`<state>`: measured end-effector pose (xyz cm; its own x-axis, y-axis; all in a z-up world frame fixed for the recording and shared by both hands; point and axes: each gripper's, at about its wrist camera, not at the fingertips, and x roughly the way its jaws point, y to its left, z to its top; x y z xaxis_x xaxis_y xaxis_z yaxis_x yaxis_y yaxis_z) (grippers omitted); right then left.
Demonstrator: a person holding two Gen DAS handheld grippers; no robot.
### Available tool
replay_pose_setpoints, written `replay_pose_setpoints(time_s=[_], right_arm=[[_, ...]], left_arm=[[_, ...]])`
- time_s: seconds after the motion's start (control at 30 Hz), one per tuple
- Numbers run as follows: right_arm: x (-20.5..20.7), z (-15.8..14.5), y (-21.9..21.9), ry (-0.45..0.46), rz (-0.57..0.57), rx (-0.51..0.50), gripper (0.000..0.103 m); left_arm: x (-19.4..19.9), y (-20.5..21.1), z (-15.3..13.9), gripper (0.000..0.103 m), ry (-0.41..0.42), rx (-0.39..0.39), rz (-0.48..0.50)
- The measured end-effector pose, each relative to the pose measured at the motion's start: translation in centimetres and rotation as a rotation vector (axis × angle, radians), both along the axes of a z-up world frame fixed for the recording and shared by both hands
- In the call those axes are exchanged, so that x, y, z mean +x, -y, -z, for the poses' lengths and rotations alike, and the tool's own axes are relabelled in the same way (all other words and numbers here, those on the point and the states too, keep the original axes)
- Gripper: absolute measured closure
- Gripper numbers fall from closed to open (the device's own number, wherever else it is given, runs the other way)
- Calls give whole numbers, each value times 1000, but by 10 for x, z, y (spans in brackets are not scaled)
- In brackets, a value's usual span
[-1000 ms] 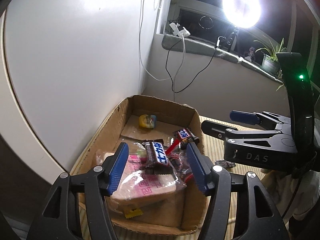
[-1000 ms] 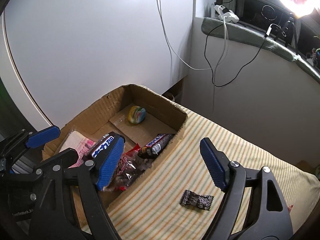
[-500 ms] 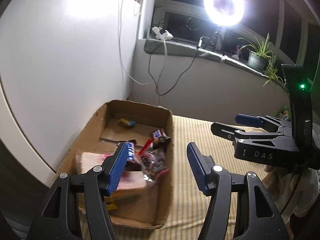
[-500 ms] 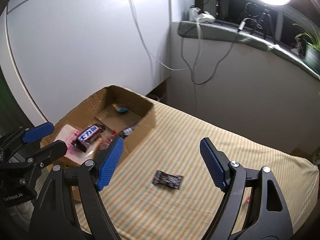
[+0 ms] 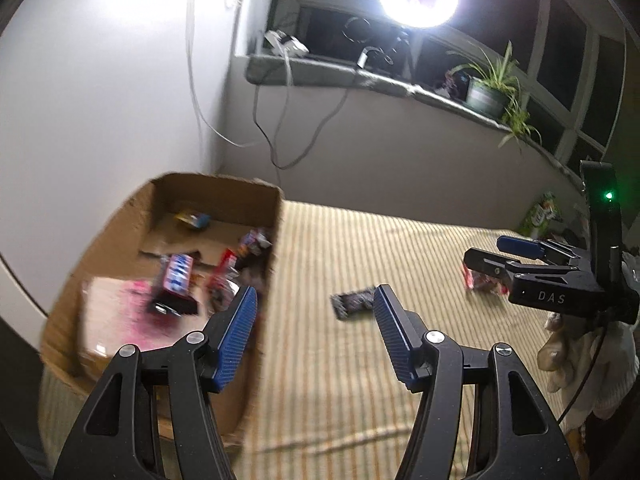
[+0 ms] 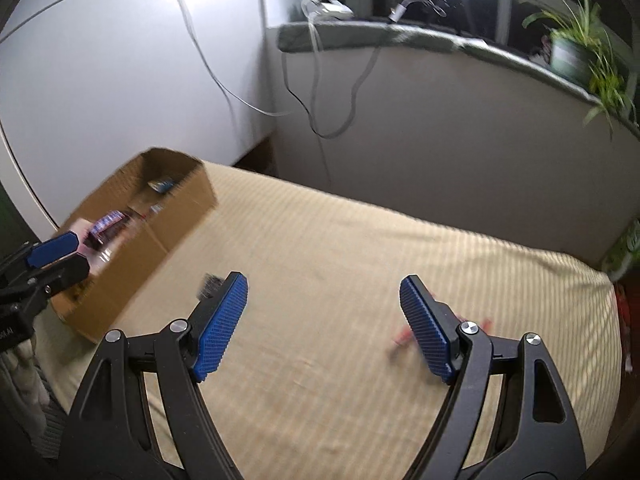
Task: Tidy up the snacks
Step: 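Move both open tools back toward the dark wrapped candy on the bed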
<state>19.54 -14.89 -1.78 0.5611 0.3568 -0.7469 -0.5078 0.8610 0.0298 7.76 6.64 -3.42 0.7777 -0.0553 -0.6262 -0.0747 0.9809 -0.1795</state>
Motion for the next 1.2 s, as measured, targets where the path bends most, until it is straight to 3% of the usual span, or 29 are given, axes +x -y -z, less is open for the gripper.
replay_pose_setpoints(time_s=[0.3,0.57,1.2], right_arm=[[3,40,58,-90,56,-25,22],[12,56,88,-153,99,34,22],[54,71,80,-168,93,5,22]], left_arm=[[14,34,31,43,-88,-39,89],[28,45,50,43,-144,-69,116],[75,43,73,45,-223,-91,81]])
